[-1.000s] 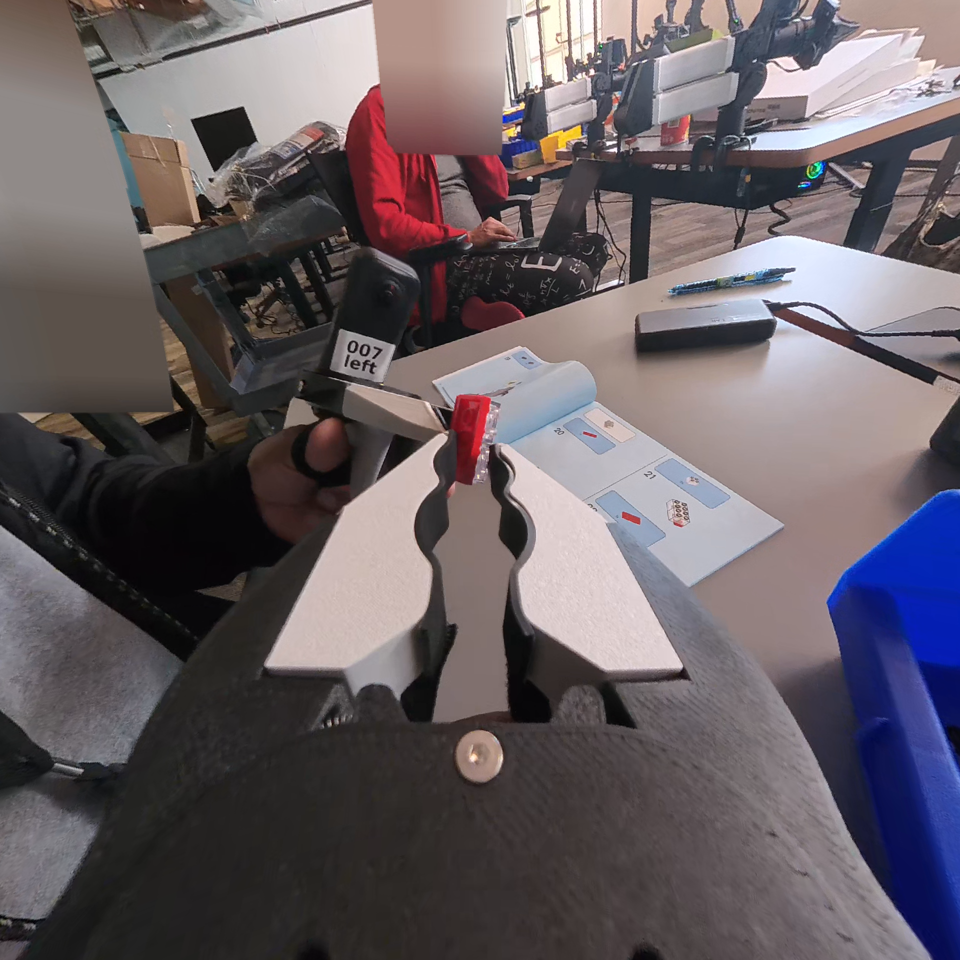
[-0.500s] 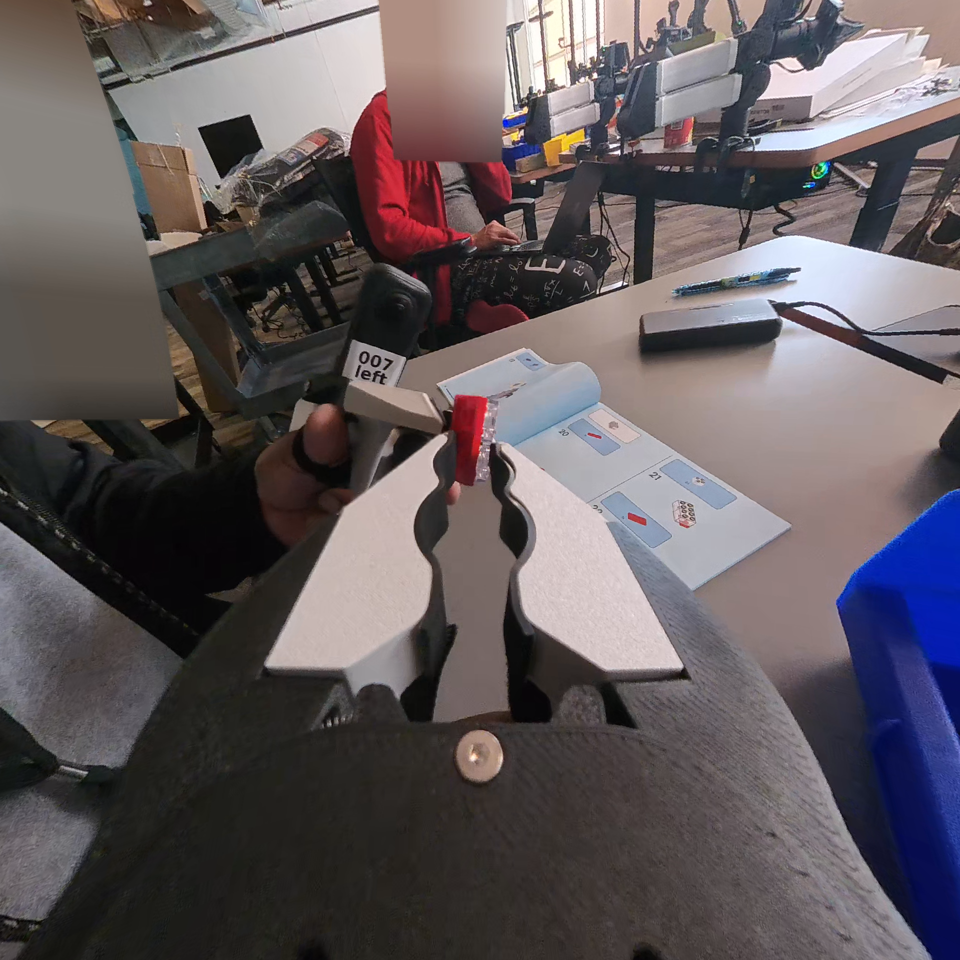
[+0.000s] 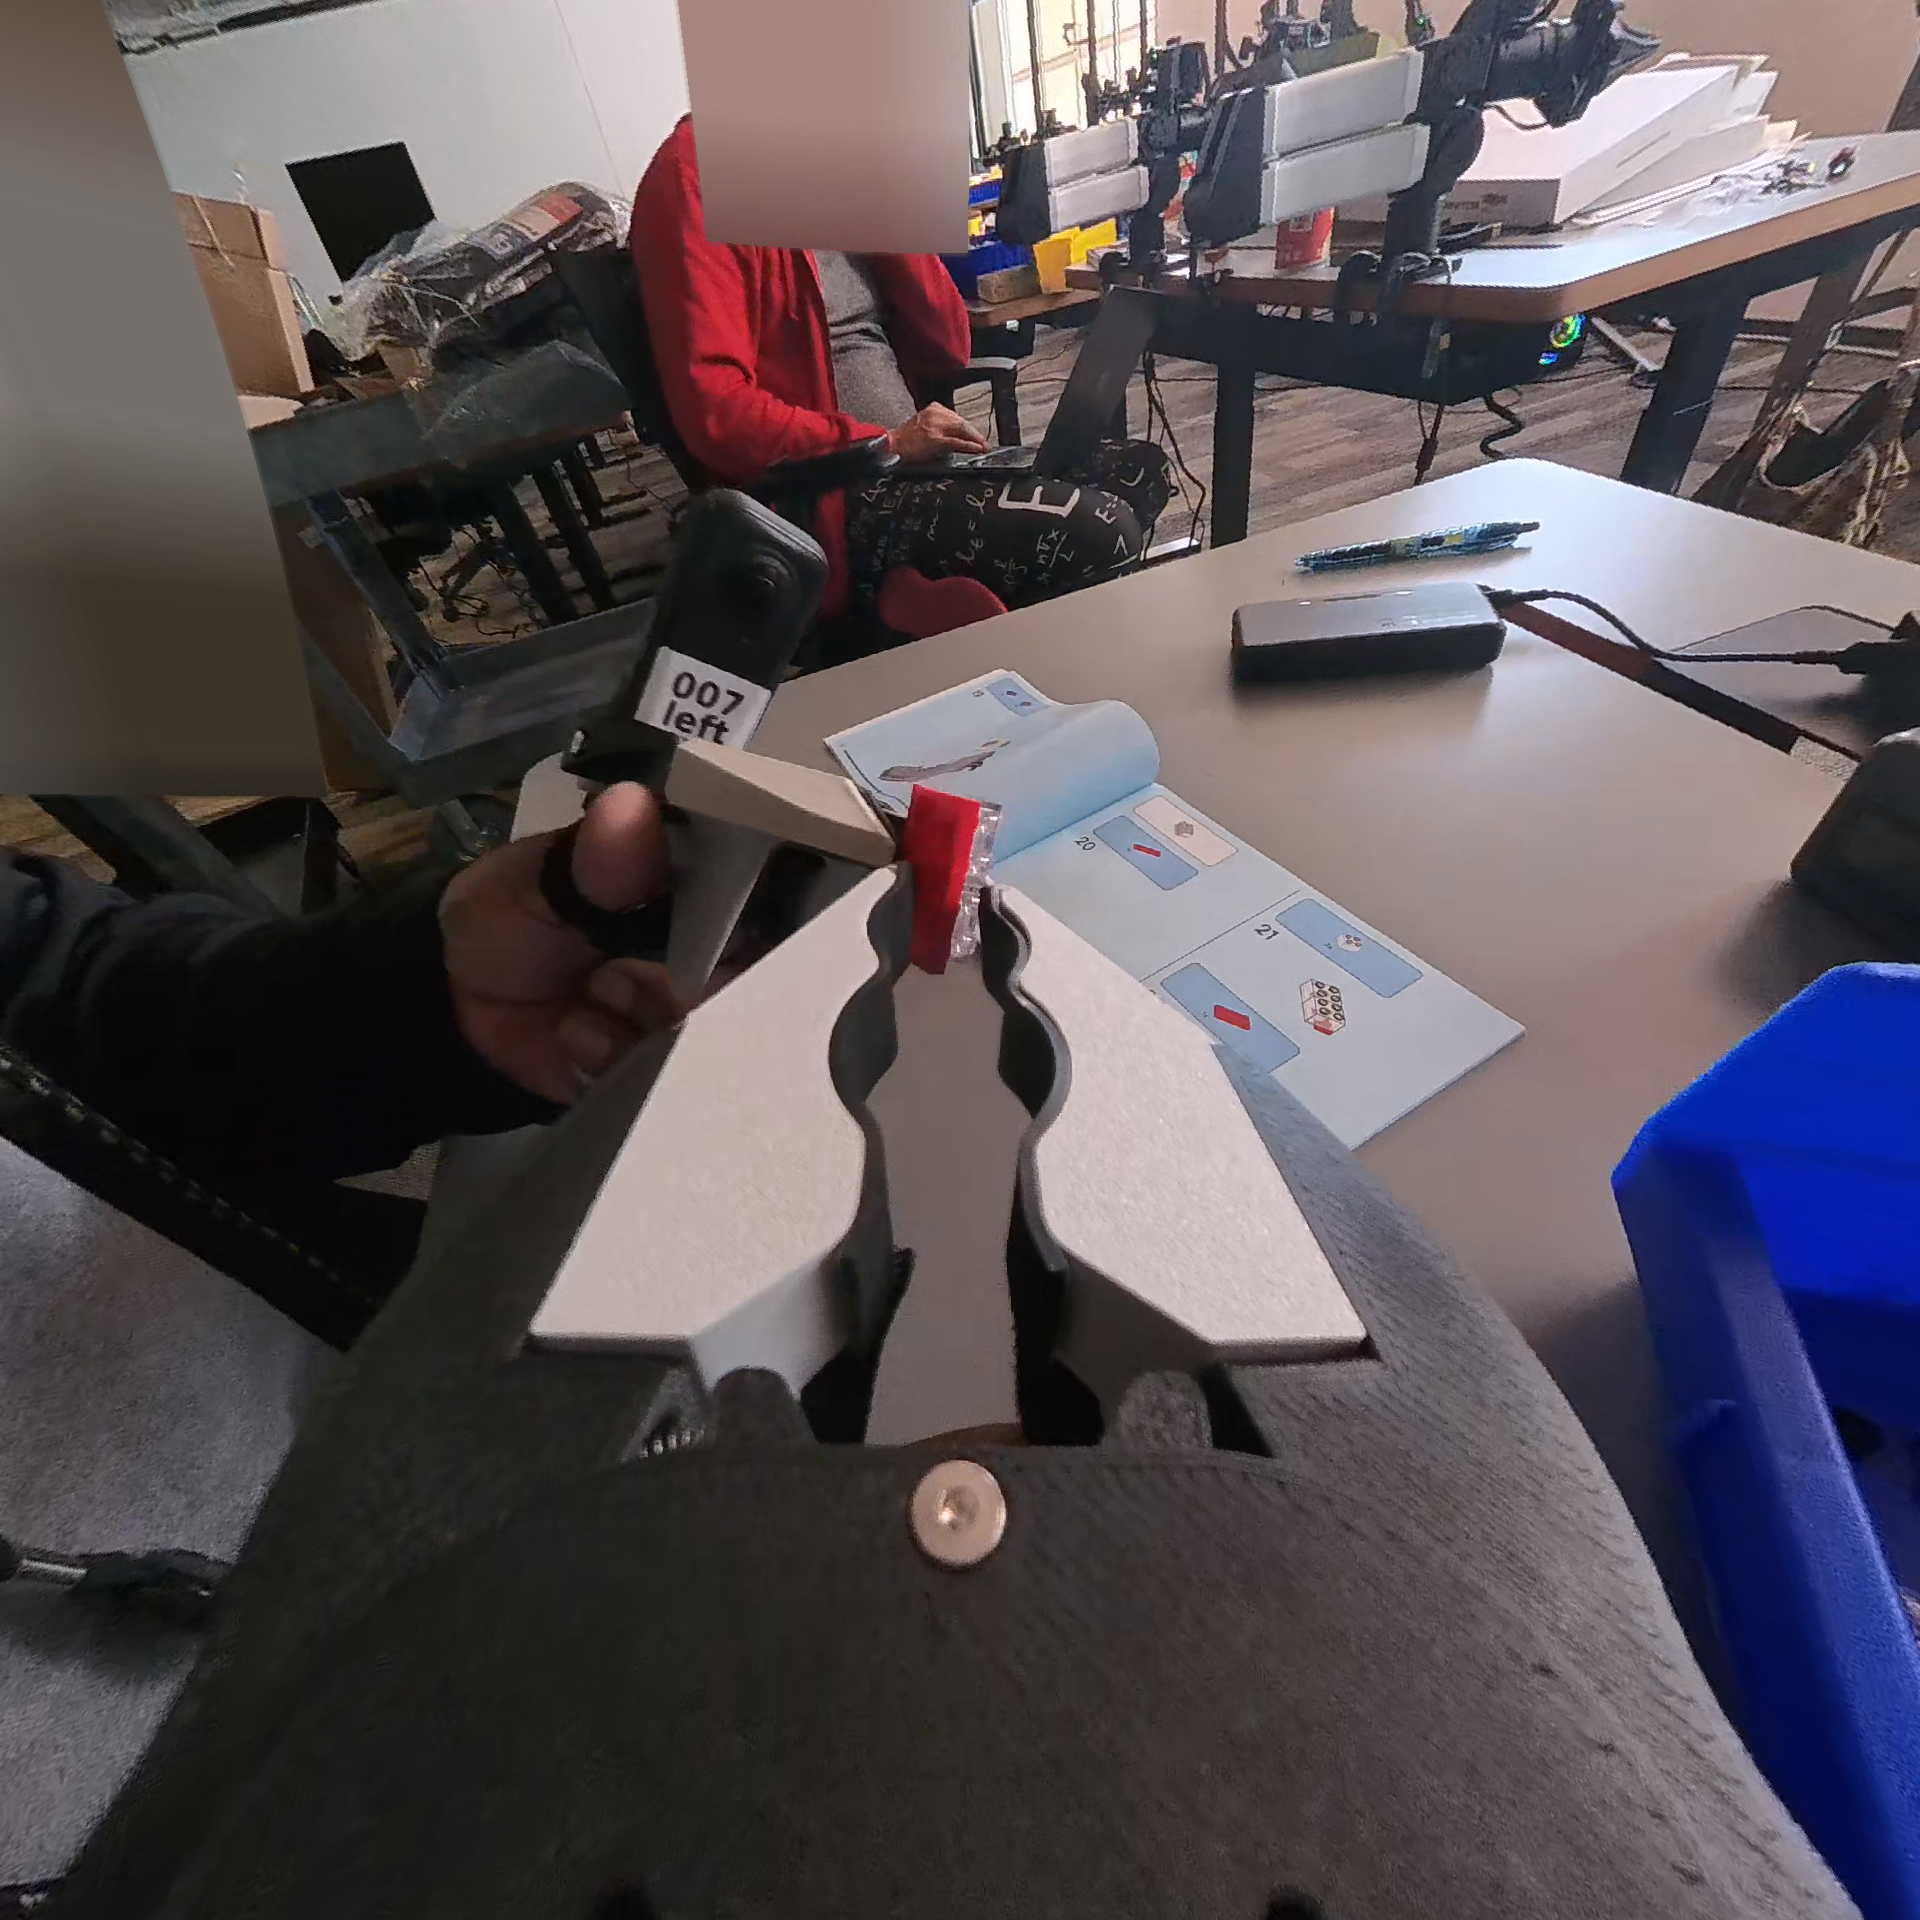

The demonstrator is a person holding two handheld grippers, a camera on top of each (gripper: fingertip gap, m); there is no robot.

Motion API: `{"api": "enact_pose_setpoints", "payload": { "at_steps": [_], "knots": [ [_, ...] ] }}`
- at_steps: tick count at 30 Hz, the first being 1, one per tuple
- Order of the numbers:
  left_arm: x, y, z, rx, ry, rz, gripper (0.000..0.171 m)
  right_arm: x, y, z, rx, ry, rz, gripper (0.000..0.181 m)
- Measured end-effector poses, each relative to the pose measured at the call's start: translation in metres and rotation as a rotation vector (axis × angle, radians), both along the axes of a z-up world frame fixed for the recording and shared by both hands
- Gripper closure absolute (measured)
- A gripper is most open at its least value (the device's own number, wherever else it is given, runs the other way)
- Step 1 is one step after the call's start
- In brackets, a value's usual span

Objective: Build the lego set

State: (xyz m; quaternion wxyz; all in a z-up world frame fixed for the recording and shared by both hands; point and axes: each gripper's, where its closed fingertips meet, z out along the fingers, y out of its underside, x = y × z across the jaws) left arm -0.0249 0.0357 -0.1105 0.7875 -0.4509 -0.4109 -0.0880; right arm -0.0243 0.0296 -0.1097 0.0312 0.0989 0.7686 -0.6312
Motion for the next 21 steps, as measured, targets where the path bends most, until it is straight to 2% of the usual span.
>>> {"api": "enact_pose_setpoints", "payload": {
  "at_steps": [5,10,21],
  "knots": [
    [0.0002,0.0004,0.0005,0.021,-0.012,-0.013,0.146,0.0001,-0.0003,-0.0016,0.013,0.012,-0.004,0.168],
    [-0.0027,-0.0003,-0.0038,0.009,-0.038,0.001,0.151,0.0000,-0.0022,-0.0049,0.038,0.039,-0.016,0.168],
    [0.0012,-0.0004,-0.0013,0.058,0.002,-0.023,0.153,0.0032,-0.0032,-0.0015,0.010,0.016,0.005,0.167]
  ]
}}
